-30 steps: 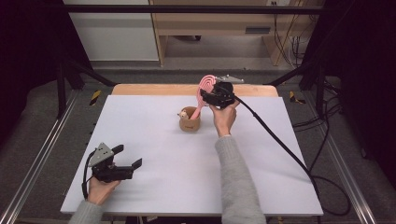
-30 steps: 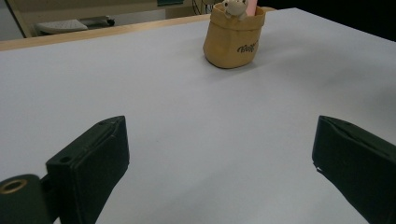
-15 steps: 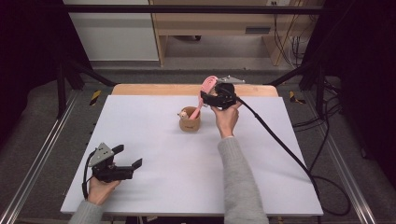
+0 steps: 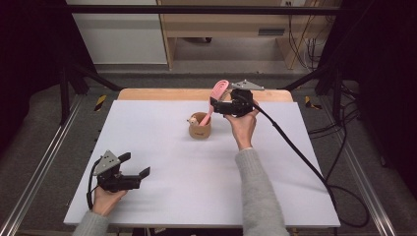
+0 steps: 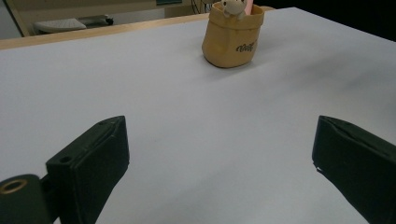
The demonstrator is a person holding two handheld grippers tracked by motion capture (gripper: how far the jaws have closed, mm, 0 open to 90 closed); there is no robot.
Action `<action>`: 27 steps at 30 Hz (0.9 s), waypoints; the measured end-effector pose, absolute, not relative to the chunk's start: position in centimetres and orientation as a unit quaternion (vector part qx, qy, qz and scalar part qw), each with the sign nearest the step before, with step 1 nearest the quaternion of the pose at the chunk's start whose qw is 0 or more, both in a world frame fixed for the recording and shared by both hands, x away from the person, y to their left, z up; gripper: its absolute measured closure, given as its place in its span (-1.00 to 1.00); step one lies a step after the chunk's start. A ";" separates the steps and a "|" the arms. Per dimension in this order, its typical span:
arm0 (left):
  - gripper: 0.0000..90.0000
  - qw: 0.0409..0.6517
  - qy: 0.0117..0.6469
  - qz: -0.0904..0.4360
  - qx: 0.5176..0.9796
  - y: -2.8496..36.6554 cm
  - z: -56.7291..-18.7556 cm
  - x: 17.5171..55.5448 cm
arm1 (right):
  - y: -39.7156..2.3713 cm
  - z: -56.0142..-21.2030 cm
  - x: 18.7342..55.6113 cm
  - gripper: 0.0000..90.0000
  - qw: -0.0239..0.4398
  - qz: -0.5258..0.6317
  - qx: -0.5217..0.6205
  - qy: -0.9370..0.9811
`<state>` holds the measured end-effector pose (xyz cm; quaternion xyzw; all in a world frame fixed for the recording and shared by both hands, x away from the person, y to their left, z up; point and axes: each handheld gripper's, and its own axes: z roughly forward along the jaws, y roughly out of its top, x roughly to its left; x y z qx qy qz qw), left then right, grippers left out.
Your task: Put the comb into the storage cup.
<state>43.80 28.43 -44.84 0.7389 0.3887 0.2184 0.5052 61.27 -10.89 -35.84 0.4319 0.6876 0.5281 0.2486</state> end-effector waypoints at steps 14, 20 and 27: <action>-0.91 0.504 0.389 0.221 0.739 28.4 -44.8 43.8 | -13.1 -35.1 57.3 -0.99 0.229 0.565 0.393 0.688; -0.91 0.503 0.388 0.221 0.740 28.4 -44.8 43.8 | -14.2 -35.1 55.6 -0.99 0.223 0.574 0.381 0.690; -0.91 0.503 0.387 0.221 0.741 28.3 -44.9 43.8 | -15.5 -35.5 53.7 -0.99 0.221 0.585 0.364 0.691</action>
